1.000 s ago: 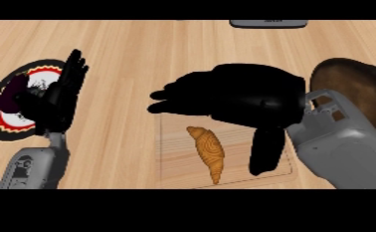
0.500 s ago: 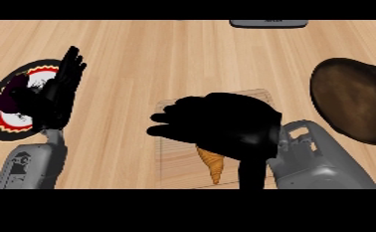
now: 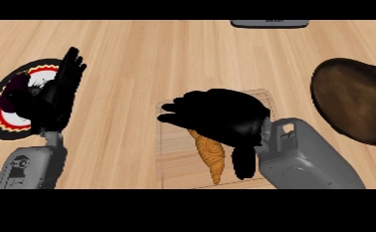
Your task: Pick the croissant from the cutting board and place it in the pan
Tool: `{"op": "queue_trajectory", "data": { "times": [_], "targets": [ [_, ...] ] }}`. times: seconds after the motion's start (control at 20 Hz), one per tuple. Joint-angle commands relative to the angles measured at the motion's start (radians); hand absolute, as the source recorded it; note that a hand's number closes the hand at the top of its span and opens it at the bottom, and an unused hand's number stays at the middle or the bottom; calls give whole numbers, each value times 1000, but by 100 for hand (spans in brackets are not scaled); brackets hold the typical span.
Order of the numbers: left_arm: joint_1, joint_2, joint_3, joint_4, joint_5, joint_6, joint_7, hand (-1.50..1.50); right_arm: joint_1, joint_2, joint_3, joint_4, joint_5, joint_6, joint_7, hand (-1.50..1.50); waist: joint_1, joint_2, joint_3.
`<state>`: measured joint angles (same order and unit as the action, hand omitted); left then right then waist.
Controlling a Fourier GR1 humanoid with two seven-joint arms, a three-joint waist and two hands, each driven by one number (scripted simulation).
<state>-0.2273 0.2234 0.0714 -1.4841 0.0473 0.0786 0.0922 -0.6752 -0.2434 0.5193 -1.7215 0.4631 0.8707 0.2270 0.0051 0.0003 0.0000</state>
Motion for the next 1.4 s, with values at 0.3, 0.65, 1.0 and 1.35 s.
{"op": "queue_trajectory", "data": {
  "times": [0.3, 0.65, 1.0, 1.35],
  "targets": [
    [-45, -14, 17, 82, -27, -1, -33, 0, 16, 33, 95, 161, 175, -4, -167, -150, 0, 3, 0],
    [4, -44, -1, 12, -51, 12, -16, 0, 48, 74, 79, 81, 263, 70, -145, -150, -3, -1, 0],
    [5, -32, 28, 34, -24, -19, -31, 0, 70, 34, 191, 113, 438, -1, -173, -150, -3, -1, 0],
    [-13, -53, 18, 36, -51, -1, -22, 0, 40, 105, 189, 276, 536, -34, -236, -150, -1, 1, 0]
  ]
}}
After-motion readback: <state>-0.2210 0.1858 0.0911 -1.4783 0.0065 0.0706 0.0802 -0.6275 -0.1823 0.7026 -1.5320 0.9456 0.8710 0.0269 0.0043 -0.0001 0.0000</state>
